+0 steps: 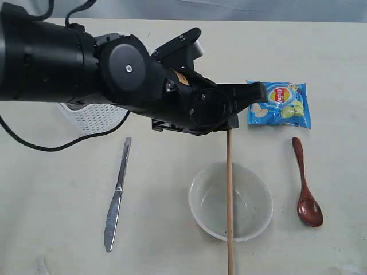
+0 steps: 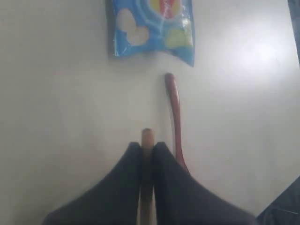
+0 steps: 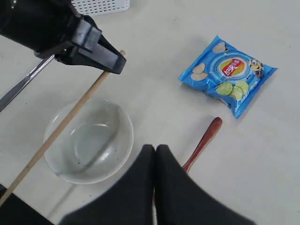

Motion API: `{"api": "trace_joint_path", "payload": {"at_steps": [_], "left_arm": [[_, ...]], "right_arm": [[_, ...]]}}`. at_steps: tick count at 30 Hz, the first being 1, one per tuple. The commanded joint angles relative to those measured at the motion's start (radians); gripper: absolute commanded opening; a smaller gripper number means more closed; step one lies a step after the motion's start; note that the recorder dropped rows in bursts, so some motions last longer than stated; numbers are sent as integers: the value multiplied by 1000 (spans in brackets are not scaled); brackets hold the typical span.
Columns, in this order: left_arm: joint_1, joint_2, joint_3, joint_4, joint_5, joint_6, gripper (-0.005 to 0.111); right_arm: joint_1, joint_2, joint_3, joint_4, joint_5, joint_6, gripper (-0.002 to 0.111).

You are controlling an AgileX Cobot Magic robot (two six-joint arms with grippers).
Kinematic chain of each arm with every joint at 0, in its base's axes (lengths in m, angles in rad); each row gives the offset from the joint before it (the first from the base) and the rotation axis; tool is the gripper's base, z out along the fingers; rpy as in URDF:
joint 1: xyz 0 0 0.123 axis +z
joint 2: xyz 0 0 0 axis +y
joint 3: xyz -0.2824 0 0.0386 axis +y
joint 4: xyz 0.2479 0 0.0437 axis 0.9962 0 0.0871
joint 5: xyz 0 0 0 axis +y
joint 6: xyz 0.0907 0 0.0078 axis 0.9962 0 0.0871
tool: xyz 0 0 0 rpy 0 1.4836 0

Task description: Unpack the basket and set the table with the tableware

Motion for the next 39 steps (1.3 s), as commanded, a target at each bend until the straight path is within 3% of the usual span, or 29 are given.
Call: {"api": "trace_joint_path", "payload": {"at_steps": [1, 8, 15, 39], "left_arm": [[-7, 49, -47, 0, -11, -15, 0], [-4, 121, -80, 24, 12, -6, 0], [64, 127, -80, 27, 65, 5, 0], [65, 178, -83, 37, 49, 1, 0]], "right_arm": [[0, -9, 8, -11, 4, 6, 0], [0, -9, 8, -11, 22, 6, 0], [0, -9, 8, -11, 31, 6, 0], [0, -9, 8, -11, 29, 6, 0]]}}
